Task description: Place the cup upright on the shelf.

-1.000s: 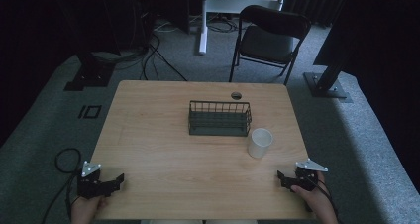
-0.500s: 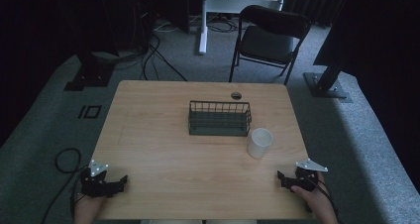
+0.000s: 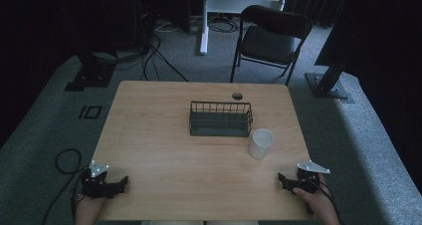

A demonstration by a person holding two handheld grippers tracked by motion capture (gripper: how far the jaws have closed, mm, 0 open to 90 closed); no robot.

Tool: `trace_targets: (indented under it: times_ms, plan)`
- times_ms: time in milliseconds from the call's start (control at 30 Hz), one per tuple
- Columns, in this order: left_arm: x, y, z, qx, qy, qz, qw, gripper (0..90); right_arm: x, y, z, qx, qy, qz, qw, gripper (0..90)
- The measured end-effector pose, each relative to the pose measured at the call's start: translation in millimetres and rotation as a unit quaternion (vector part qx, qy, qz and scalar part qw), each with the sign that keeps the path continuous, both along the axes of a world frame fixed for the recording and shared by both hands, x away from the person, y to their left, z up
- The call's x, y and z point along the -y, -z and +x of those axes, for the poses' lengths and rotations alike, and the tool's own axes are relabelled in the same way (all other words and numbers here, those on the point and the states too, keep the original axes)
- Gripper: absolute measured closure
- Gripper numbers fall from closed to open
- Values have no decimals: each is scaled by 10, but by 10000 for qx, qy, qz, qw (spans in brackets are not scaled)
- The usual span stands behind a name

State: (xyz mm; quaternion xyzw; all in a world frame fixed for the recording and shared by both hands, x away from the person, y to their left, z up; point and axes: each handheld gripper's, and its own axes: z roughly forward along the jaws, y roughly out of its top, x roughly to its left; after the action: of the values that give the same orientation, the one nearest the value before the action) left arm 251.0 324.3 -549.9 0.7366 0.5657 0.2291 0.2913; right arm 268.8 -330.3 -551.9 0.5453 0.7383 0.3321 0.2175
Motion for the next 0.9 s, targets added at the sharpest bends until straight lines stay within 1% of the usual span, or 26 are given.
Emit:
trace_targets:
  times_ms: [100,200,333,600,667,900]
  plan:
    - [0,0,0,-1,-1,0,10000,9,-38,-11,2,12,-163,75,9998,123]
    - [0,0,0,-1,1,0,10000,9,-69,-21,18,54,-236,42,9997,123]
    - [0,0,0,0,0,-1,10000,9,-127,-43,33,110,-353,101,9993,123]
    - [0,0,0,0,0,-2,10000,9,-219,-61,96,167,-428,133,9989,124]
    - [0,0,0,-2,0,1,10000,9,-244,-62,113,224,-441,93,9987,124]
    - [0,0,0,-1,1,0,10000,9,-331,-90,161,352,-539,149,9978,125]
